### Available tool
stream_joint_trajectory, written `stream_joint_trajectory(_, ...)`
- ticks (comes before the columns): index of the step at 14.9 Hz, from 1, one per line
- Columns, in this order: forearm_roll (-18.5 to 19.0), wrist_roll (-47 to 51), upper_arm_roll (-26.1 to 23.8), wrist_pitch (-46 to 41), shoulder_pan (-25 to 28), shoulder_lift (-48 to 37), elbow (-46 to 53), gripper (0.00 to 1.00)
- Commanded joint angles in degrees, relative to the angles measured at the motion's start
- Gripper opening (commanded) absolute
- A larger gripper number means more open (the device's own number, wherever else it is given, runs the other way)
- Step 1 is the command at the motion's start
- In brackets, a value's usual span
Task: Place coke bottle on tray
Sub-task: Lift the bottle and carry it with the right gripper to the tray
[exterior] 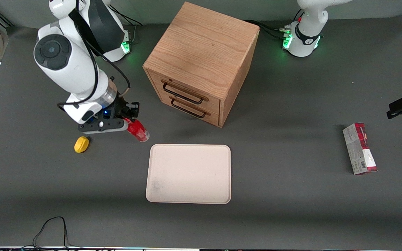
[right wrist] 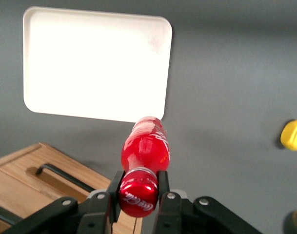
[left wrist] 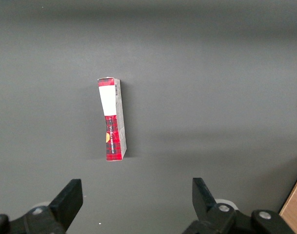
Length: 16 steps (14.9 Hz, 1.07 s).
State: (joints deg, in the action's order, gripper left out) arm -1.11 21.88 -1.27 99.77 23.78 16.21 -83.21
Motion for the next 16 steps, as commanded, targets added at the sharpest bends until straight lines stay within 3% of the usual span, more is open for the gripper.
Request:
stream_joint_trajectory(1,2.33,-1.23,-0.05,-3.09,0.04,9.17,12.09,0.00)
stream_joint_trajectory(8,2.86,-6.14,0.04,-1.61,-1.01,25.61,30.47,0.00)
stream_joint_trajectory(16,2.78,-8.52,-0.57,7.18,-2.95,33.97,32.50,0.00)
